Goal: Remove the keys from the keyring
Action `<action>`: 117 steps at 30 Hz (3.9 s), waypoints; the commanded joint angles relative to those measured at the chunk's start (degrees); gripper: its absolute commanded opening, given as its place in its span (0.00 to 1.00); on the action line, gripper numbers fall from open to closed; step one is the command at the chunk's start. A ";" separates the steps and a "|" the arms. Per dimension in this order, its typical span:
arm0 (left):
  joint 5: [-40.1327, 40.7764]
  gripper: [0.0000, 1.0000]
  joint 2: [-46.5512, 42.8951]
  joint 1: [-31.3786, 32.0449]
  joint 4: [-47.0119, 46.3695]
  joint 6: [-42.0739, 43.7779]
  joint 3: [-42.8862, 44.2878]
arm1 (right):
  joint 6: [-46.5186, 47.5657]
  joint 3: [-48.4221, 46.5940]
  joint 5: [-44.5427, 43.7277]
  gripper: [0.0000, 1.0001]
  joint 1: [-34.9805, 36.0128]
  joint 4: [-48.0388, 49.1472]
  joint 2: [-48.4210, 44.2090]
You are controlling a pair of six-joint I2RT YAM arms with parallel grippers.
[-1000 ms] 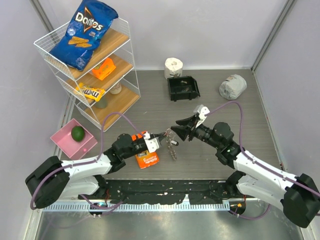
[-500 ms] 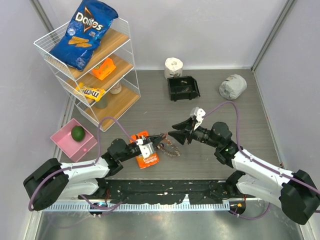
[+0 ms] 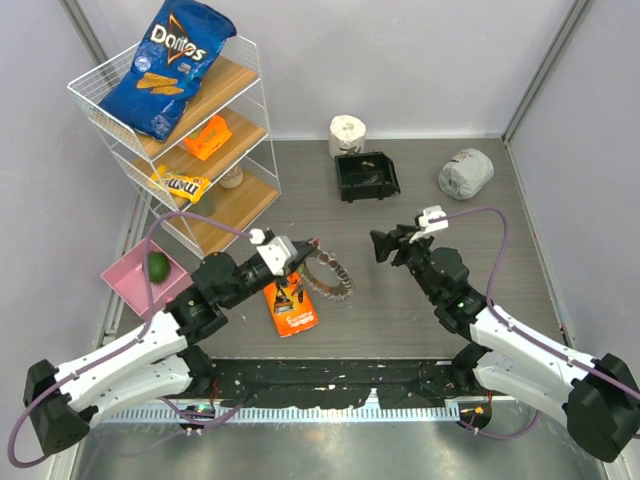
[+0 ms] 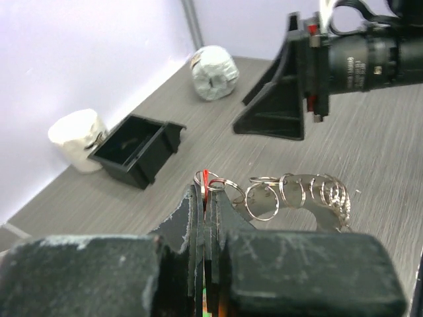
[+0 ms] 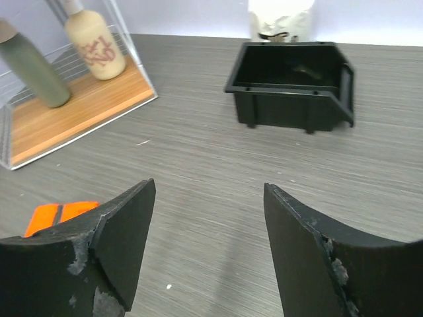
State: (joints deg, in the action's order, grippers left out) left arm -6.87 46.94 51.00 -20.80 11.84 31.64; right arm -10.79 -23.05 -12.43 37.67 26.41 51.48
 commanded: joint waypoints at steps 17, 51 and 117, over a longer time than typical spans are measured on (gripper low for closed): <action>-12.00 0.00 -3.18 -0.38 61.81 13.37 28.38 | -0.98 1.34 47.65 0.68 -1.11 18.22 1.95; -10.00 0.00 8.35 -0.38 64.31 23.41 37.27 | 10.17 -21.78 66.39 0.37 3.37 -3.21 13.29; -0.51 0.00 0.27 -0.38 55.69 0.03 27.33 | 12.28 -18.96 62.52 0.40 9.18 -0.04 14.78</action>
State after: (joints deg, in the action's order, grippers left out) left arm -9.04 49.71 50.87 37.54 10.74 55.77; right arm 0.86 -39.68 48.75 46.54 24.34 65.89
